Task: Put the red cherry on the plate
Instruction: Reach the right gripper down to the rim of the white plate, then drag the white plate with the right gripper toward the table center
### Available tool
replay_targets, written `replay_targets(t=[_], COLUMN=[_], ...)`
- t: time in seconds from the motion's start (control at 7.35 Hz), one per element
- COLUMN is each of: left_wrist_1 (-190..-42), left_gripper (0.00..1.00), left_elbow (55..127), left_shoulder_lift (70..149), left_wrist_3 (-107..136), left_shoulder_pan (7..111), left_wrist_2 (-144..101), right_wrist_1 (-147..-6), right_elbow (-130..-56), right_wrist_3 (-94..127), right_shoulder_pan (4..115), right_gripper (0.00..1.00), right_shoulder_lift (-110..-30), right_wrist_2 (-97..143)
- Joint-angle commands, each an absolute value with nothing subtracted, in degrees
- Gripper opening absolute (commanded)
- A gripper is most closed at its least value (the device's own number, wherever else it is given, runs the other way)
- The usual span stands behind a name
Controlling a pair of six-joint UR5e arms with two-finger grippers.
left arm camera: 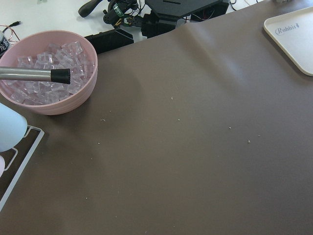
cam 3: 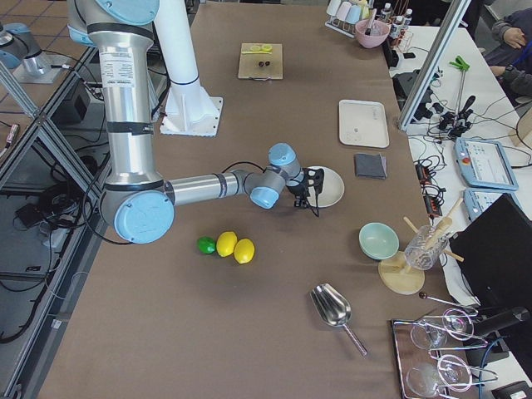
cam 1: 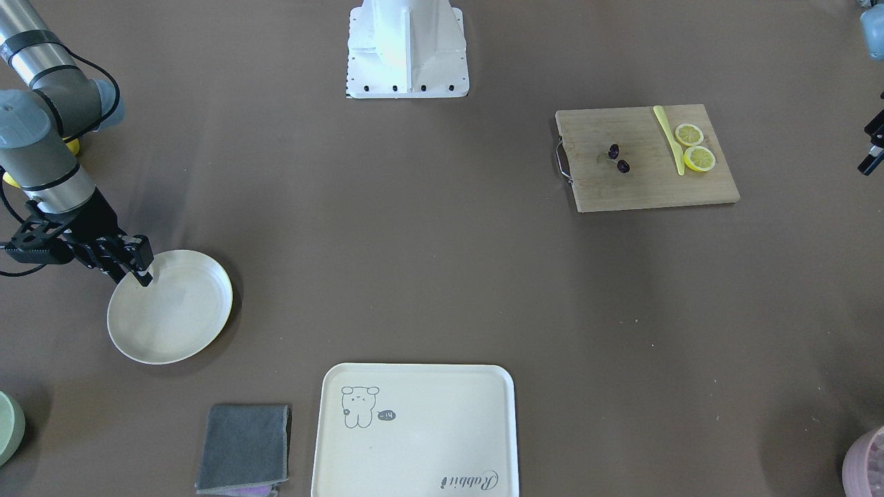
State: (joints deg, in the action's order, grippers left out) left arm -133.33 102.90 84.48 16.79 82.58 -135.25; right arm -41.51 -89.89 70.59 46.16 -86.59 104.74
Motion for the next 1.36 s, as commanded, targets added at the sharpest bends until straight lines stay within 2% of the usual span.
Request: replay_targets(t=[0.0,0.27,0.54,0.82,1.22], left_wrist_1=[-133.3,-133.3,-133.2,-133.3,-133.3], left_gripper=[0.98,0.98,0.98,0.98,0.98], left_elbow=[102.8,102.9,102.9,103.0,103.0], left_shoulder_lift=[84.5,84.5,84.6,84.6,84.6], left_wrist_3=[17.0,17.0,17.0,18.3,18.5], left_shoulder_pan=[81.5,81.5,81.5,81.1,80.2], left_wrist_2=[-135.2,-135.2,-135.2,-135.3,-135.3], right_wrist_1=[-42.3,-50.1,-62.5,-76.4,-78.8], right_elbow=[-91.6,-98.1,-105.4,-105.6,-101.3], right_wrist_3=[72.2,75.7,86.3,94.9,101.9], right_shoulder_pan=[45.5,45.3,38.7,29.1,20.2], right_gripper=[0.0,0.0,0.0,0.0,0.0], right_shoulder_lift=[-86.5,-84.4,-76.7,-63.5,-57.1], right_wrist_2=[104.0,104.1,101.9,92.7,83.6])
